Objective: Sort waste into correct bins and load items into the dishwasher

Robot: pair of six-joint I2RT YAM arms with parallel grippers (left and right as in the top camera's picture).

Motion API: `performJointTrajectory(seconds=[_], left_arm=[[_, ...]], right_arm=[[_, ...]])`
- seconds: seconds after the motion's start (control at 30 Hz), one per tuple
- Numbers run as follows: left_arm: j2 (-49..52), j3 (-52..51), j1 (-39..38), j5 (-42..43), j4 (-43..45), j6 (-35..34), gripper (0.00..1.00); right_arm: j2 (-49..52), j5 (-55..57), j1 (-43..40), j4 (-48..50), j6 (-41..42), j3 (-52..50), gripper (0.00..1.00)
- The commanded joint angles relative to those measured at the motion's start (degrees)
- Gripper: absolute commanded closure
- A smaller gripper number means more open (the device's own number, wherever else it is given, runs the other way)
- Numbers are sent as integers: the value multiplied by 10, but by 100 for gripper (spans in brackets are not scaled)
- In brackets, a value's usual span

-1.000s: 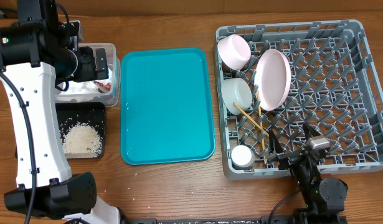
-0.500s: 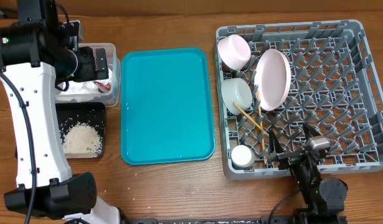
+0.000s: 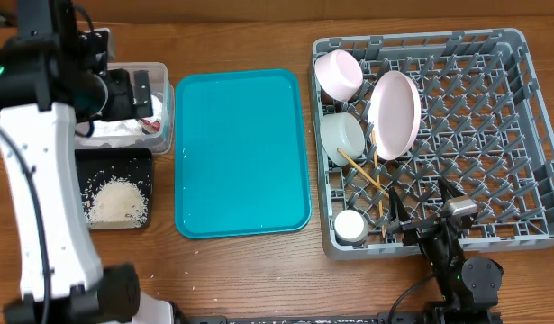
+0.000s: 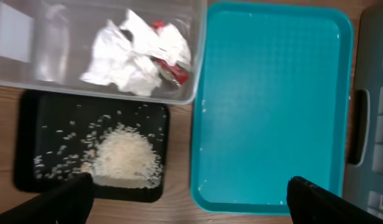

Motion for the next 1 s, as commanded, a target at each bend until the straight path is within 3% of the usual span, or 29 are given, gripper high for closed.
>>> performJointTrajectory(seconds=[0.0, 0.2, 0.43, 0.53, 0.67, 0.97], left_arm=[[-68, -5, 3, -52, -1, 8, 0], [-143, -38, -8, -81, -24, 16, 0], [-260, -150, -17, -84, -21, 16, 0], [-325, -240, -16, -51, 75, 43, 0], [-421, -391, -16, 54, 279, 124, 0], [-612, -727, -16, 139, 662, 126, 0]], right_arm=[[-7, 3, 4, 5, 2, -6, 0], [-7, 3, 4, 5, 2, -6, 0], [-7, 3, 4, 5, 2, -6, 0], [-7, 3, 4, 5, 2, -6, 0], [-7, 3, 4, 5, 2, -6, 0], [-7, 3, 4, 5, 2, -6, 0]])
